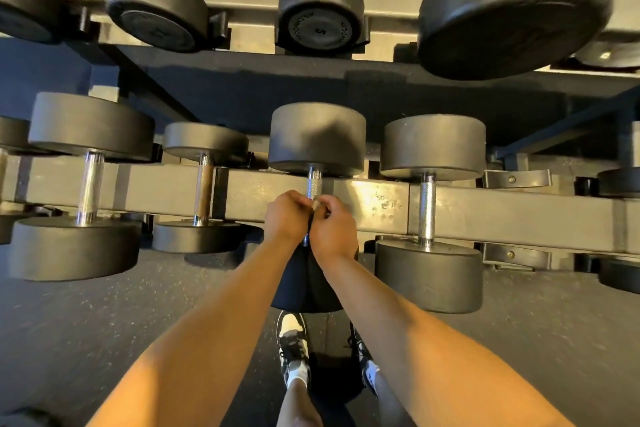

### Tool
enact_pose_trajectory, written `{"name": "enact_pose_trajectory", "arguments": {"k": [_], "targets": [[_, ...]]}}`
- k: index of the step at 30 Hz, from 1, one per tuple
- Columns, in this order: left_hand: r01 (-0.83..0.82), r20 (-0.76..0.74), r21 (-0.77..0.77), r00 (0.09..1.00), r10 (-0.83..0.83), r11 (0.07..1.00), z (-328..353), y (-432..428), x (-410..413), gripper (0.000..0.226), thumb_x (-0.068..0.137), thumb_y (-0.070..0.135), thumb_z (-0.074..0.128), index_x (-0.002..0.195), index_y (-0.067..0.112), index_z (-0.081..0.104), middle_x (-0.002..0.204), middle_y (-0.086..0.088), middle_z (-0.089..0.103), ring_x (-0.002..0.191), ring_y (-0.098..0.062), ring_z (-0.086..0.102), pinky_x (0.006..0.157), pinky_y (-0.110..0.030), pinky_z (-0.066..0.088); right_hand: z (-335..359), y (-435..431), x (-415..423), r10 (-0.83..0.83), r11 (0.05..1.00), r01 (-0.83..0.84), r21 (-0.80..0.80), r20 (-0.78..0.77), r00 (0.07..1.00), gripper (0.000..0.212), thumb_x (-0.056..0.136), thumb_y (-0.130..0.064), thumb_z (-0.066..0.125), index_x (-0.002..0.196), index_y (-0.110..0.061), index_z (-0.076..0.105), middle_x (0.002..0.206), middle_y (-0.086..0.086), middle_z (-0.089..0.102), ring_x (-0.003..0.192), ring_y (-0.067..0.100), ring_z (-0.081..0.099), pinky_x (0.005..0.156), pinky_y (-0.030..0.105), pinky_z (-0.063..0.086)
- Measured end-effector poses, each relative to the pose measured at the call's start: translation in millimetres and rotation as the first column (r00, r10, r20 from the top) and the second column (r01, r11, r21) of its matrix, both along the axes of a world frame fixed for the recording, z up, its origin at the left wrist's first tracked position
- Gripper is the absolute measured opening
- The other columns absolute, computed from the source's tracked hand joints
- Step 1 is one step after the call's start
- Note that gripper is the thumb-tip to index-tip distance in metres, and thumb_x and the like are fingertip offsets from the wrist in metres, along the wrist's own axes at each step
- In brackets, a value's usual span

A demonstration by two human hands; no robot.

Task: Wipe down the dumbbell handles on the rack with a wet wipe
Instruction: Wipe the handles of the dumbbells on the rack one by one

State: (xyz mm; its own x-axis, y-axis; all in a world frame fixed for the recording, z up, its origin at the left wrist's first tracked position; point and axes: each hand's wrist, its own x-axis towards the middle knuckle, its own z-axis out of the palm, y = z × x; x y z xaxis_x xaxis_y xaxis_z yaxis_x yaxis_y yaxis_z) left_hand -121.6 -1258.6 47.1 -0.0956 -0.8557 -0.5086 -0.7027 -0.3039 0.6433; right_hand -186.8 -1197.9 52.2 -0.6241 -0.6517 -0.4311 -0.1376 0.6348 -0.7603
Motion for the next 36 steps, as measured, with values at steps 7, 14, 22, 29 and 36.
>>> {"name": "enact_pose_trajectory", "arguments": {"k": [7,14,22,29,36], "targets": [[-0.008,-0.095,-0.087,0.996,-0.001,0.996,-0.2,-19.2,-11.1,0.024,0.098,0.009,0.05,0.089,0.021,0.069,0.084,0.007,0.065,0.076,-0.007,0.061,0.056,-0.007,0.039,3.3,0.4,5.9,-0.008,1.0,0.012,0.023,-0.144,0.99,0.016,0.103,-0.025,0.047,0.101,-0.032,0.061,0.098,-0.01,0.065,0.088,0.011,0.06,0.073,0.026,0.048],[0.188,0.015,-0.019,0.982,-0.188,0.982,-6.3,-8.9,10.7,0.012,0.098,0.014,0.054,0.094,0.016,0.065,0.088,0.003,0.069,0.072,-0.008,0.061,0.055,-0.013,0.039,8.9,-0.6,6.3,-0.028,0.992,0.048,0.115,-0.167,0.986,0.026,0.103,-0.023,0.041,0.107,-0.026,0.066,0.096,-0.004,0.066,0.082,0.015,0.058,0.057,0.017,0.032],[0.042,-0.029,-0.104,0.999,-0.045,0.994,3.1,-34.3,-12.8,0.021,0.101,0.016,0.051,0.101,0.011,0.071,0.093,0.002,0.064,0.088,-0.017,0.06,0.079,-0.024,0.045,5.4,-2.4,6.7,-0.023,0.993,0.046,0.109,-0.205,0.978,0.025,0.103,-0.027,0.045,0.115,-0.027,0.067,0.103,-0.007,0.068,0.087,0.011,0.059,0.06,0.01,0.033],[0.343,0.022,-0.086,0.939,-0.342,0.935,-5.8,-15.8,11.6,0.029,0.093,0.019,0.049,0.069,0.014,0.063,0.072,-0.007,0.066,0.071,-0.026,0.065,0.067,-0.031,0.049,13.2,-2.9,7.1,-0.052,0.987,0.077,0.143,-0.174,0.983,0.025,0.102,-0.025,0.048,0.115,-0.028,0.069,0.105,-0.006,0.07,0.084,0.009,0.054,0.068,0.02,0.036],[0.524,-0.497,0.109,0.765,-0.41,0.845,2.7,-53.2,-11.2,0.021,0.105,0.021,0.049,0.104,0.015,0.069,0.09,0.016,0.064,0.084,0.003,0.062,0.073,-0.008,0.044,7.6,-3.7,8.0,-0.062,0.99,0.087,0.113,-0.209,0.976,0.025,0.1,-0.026,0.049,0.116,-0.028,0.069,0.103,-0.007,0.071,0.088,0.011,0.061,0.073,0.021,0.039]]}}
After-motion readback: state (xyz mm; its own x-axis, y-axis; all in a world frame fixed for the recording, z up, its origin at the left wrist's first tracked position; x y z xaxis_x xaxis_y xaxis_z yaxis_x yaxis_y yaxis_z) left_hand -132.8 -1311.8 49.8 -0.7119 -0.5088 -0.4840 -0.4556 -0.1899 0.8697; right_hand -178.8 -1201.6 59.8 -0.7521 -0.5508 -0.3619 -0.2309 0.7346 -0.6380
